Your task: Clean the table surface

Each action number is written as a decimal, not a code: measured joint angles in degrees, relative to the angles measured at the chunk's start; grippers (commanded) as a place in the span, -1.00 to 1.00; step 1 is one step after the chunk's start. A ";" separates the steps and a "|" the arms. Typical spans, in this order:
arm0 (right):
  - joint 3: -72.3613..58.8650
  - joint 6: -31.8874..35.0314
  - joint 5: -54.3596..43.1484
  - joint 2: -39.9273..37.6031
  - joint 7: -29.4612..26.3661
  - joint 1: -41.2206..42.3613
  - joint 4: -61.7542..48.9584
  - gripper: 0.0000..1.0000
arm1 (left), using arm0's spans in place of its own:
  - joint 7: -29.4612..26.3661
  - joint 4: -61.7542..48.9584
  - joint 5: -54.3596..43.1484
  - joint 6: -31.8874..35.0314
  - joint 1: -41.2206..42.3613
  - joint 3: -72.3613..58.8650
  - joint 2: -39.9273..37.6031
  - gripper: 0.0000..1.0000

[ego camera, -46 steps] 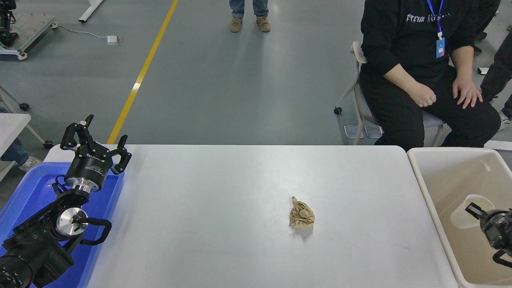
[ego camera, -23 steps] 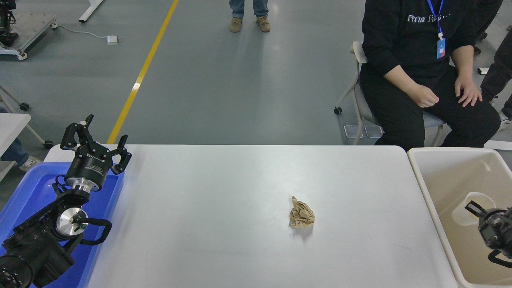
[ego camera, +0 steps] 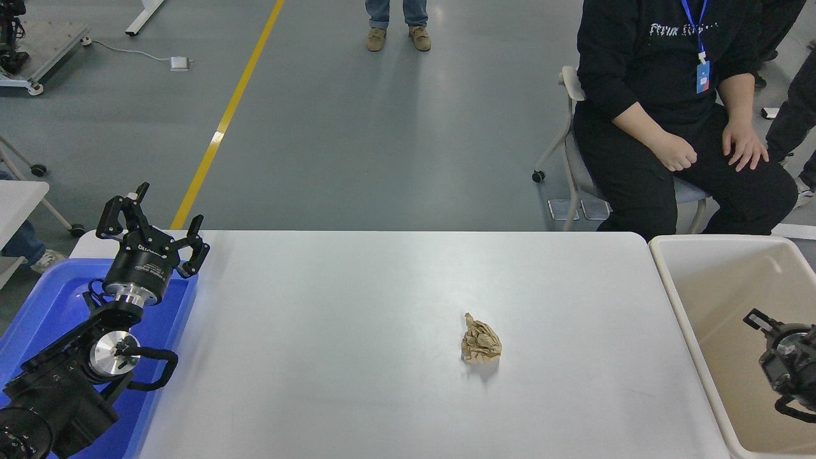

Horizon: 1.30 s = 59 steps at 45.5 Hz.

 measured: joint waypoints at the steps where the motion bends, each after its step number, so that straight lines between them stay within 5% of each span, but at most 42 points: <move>1: 0.05 -0.23 0.00 0.00 0.01 0.14 0.04 0.95 | 0.00 0.00 0.00 0.00 0.00 0.00 0.00 1.00; 25: 18.28 -1.90 0.08 -4.97 0.29 11.58 7.31 0.96 | 0.00 0.01 0.00 0.00 0.00 0.00 0.03 1.00; 59: 64.09 -1.86 0.02 -12.86 3.73 16.34 42.15 0.97 | 0.00 0.01 0.00 0.01 0.00 0.00 0.02 1.00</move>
